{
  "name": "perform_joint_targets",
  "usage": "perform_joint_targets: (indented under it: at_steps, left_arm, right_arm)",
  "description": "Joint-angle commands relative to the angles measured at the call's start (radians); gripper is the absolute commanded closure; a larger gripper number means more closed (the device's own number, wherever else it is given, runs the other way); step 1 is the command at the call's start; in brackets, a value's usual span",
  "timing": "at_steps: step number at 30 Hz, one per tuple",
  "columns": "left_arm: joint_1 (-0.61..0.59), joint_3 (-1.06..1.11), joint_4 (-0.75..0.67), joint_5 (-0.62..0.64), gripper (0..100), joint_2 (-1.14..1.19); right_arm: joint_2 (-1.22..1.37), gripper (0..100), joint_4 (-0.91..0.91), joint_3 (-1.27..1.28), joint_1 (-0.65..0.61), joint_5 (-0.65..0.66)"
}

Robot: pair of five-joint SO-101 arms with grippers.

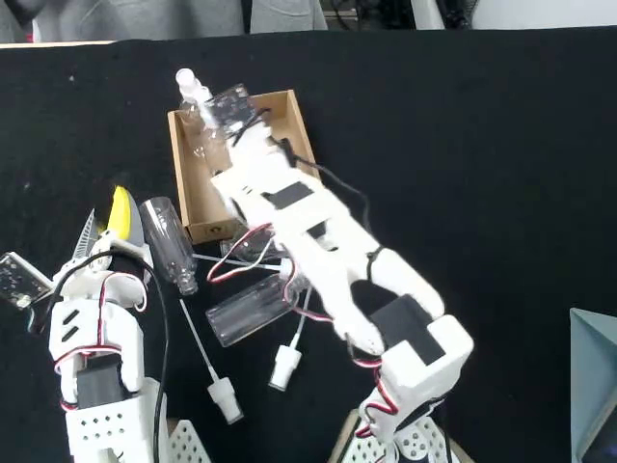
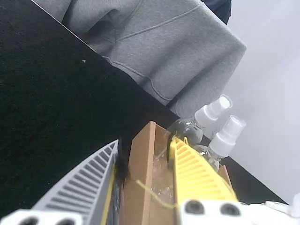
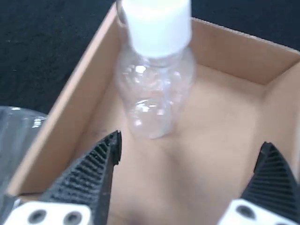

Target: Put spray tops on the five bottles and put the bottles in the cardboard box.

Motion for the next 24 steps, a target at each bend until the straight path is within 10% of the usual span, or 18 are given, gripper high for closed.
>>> perform_joint_targets:
  at_steps: [1,12,24]
  left_arm:
    - [-0.012,-0.05,-0.021,0.008,84,-0.011]
    - [-0.012,-0.048,-0.021,0.008,84,-0.009]
    - [-0.012,-0.048,-0.02,0.008,84,-0.009]
  right_arm:
    - [-0.09,61.3,0.005,-0.028,0.063,-0.009]
    - [-0.082,88.4,-0.003,-0.033,0.08,0.0]
    - [-0.004,90.6,-0.058,-0.045,0.086,0.0]
